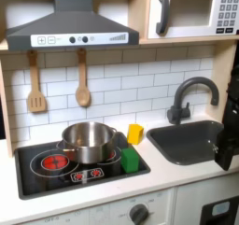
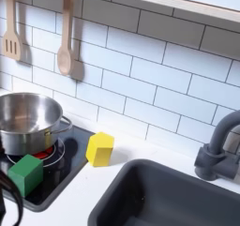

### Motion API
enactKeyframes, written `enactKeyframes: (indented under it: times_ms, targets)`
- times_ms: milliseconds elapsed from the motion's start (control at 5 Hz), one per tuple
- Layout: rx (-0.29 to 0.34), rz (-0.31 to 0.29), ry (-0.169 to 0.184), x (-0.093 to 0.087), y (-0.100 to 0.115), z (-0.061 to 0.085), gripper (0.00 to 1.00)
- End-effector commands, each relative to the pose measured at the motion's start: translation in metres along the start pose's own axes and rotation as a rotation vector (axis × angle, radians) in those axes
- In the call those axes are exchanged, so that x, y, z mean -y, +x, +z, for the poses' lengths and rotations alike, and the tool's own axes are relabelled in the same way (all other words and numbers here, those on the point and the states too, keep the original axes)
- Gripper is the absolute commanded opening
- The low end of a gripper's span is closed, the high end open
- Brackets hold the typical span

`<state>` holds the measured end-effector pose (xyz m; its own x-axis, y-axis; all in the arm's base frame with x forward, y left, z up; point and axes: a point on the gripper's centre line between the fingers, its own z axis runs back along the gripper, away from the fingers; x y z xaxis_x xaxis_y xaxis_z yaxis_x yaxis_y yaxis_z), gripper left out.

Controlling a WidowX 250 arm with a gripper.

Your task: Push button

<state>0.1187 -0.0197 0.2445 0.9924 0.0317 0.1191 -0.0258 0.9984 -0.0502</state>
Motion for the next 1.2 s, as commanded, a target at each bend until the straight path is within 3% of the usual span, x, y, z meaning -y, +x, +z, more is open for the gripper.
enactKeyframes:
  times_ms: [0, 200, 400, 600, 800, 1000]
  targets:
    - [0.0, 0.0, 0.0, 0.0, 0.0, 0.0, 1.0]
    - [0.011, 0.04, 0.022, -0.006, 0.014, -0.002, 1.0]
    - [-0.006, 0.063, 0.019, -0.011, 0.023, -0.008, 1.0]
    - [0.013, 0.094, 0.027, -0.021, 0.039, -0.008, 0.21]
    - [0.022, 0.14, 0.038, -0.031, 0.053, -0.008, 0.0]
    - [0.049, 0.18, 0.042, -0.045, 0.068, -0.006, 0.0]
